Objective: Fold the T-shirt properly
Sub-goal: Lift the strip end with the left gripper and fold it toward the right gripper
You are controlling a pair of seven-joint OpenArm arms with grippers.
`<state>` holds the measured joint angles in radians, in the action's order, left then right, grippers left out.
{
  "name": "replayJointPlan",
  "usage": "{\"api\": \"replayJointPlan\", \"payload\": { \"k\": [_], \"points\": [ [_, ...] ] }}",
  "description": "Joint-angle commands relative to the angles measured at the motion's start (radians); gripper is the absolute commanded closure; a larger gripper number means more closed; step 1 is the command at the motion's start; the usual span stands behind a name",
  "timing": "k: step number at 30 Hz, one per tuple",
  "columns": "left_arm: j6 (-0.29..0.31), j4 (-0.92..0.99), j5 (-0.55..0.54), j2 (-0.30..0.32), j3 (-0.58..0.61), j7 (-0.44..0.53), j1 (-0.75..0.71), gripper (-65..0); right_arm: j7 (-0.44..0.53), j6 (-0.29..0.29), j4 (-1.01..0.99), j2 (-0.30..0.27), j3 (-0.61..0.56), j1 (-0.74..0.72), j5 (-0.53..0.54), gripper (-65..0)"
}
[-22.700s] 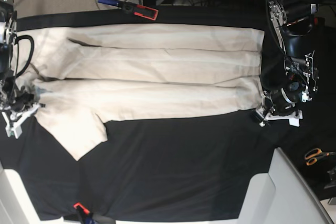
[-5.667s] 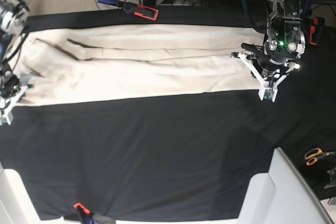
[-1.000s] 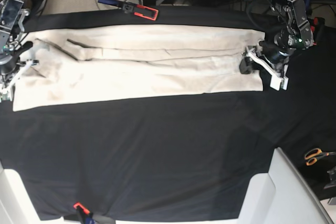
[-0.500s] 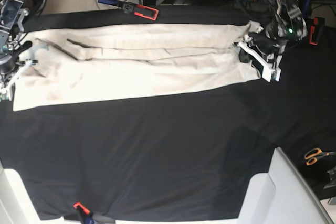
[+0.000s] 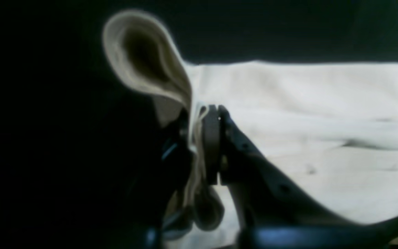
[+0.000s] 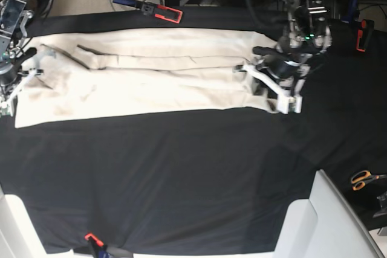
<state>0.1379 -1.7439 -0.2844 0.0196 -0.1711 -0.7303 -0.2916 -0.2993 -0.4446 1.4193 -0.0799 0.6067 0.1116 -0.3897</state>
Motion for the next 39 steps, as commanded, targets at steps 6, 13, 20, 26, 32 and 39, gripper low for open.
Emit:
{"api": "replayJointPlan", "payload": {
  "k": [6, 13, 20, 26, 32, 39],
  "points": [
    [-0.016, -0.058, -0.002, -0.076, 0.025, 0.01, -0.001, 0.0, 0.018, 0.007, 0.016, -0.016, 0.002, -0.01, 0.005, -0.2],
    [-0.021, -0.058, 0.001, -0.089, 0.18, 0.008, 0.004, 0.0, 0.018, 0.007, 0.016, -0.016, 0.0, -0.011, 0.005, -0.2],
    [-0.021, -0.049, -0.005, -0.091, 0.327, 0.01, 0.027, 0.0, 0.018, 0.007, 0.016, -0.016, -0.001, -0.014, 0.005, -0.2],
    [-0.021, -0.037, -0.005, -0.12, 0.361, 0.008, 0.05, 0.0, 0.018, 0.007, 0.016, -0.016, -0.001, -0.014, 0.005, -0.2],
    [-0.021, 0.065, -0.006, -0.126, 0.43, 0.015, 0.093, 0.0, 0.018, 0.007, 0.016, -0.016, -0.001, -0.014, 0.005, -0.2],
    [-0.021, 0.126, -0.008, -0.159, 0.439, 0.022, 0.148, 0.0, 0.018, 0.007, 0.015, -0.016, -0.001, -0.014, 0.005, -0.2]
  ]
}}
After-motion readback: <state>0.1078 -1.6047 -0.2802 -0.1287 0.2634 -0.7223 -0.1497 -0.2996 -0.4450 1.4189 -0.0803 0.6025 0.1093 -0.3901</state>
